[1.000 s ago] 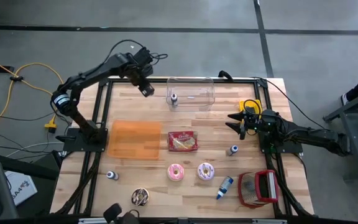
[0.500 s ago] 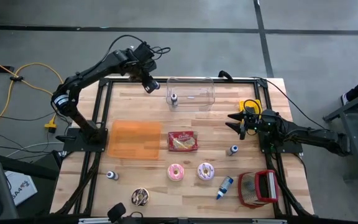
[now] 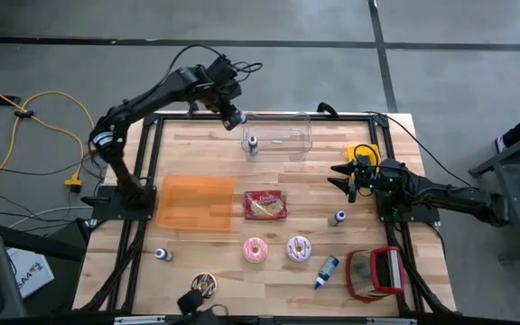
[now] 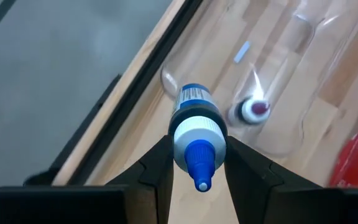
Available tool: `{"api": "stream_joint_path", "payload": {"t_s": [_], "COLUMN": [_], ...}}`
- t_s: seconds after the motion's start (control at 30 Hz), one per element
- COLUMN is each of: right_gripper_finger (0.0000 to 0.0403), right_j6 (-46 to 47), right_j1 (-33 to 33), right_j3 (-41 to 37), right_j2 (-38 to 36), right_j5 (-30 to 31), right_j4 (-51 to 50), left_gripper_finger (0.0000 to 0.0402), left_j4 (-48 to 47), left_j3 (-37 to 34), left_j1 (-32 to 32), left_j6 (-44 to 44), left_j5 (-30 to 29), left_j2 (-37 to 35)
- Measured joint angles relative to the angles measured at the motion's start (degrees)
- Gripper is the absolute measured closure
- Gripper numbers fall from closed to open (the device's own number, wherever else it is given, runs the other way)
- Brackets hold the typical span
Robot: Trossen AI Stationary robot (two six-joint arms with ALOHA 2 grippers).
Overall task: Pick & Place Food Item
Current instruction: Put the top left blue food coloring bottle into the transparent bin
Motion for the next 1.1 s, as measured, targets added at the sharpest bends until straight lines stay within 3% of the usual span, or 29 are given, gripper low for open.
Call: {"api": "stream_joint_path", "payload": {"t_s": [0.23, 0.5, 1.1], "right_gripper_finger": [0.0152, 0.0152, 0.0152], "right_j6": [0.00, 0.00, 0.02], "right_j1": [0.00, -0.02, 0.00], "right_j3": [0.00, 0.00, 0.00], "right_j2": [-0.01, 0.00, -0.02], "right_j5": [0.00, 0.00, 0.00], "right_j4": [-0.02, -0.02, -0.02], "left_gripper_finger": [0.0289, 0.0289, 0.0289], "left_j4": [-0.34, -0.30, 0.14], "left_j3": [8.24, 12.84, 13.80], "left_j1": [-1.46, -3.21, -4.06], "left_j6": [2.46, 4.49, 5.31], "left_j5": [1.53, 2.53, 2.60], "left_j2": [8.24, 14.70, 21.53]}}
